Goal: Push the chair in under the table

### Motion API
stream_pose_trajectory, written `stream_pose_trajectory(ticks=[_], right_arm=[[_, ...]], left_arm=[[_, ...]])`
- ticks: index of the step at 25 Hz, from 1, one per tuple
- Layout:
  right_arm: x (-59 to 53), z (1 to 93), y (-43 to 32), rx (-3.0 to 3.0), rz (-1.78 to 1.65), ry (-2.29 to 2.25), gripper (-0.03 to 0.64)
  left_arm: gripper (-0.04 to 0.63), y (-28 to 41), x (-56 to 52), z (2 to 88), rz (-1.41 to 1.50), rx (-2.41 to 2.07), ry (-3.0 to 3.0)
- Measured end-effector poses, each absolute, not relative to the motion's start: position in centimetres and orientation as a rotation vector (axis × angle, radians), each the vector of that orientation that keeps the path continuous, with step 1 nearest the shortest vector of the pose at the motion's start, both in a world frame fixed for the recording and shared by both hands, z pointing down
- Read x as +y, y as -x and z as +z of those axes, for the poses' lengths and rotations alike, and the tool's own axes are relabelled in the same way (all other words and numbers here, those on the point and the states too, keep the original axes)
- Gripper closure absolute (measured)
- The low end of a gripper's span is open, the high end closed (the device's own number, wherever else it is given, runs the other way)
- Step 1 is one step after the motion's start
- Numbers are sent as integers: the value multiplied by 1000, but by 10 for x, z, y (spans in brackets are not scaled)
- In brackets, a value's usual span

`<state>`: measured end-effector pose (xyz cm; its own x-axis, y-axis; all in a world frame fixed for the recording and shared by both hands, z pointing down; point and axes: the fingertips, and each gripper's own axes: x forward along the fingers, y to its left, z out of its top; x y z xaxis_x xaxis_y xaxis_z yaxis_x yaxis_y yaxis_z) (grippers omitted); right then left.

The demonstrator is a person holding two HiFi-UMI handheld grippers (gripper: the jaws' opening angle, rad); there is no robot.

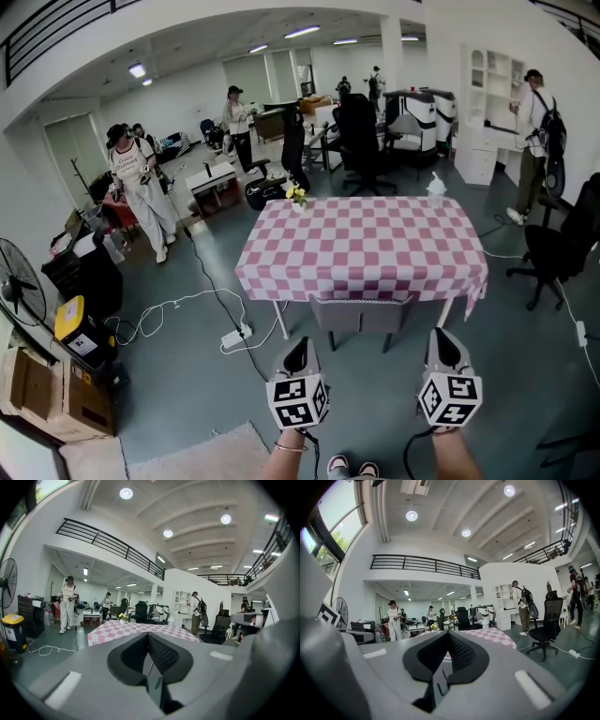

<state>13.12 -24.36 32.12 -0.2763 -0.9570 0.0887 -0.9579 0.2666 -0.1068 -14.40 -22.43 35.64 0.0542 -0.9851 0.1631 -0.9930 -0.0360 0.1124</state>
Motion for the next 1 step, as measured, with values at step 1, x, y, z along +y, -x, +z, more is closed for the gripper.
stream_pose_trajectory(ticks=[1], right_arm=[[-244, 321, -132, -2493, 217, -1885, 607]], left_arm=[[594, 145, -224, 357, 58, -2035, -2125]])
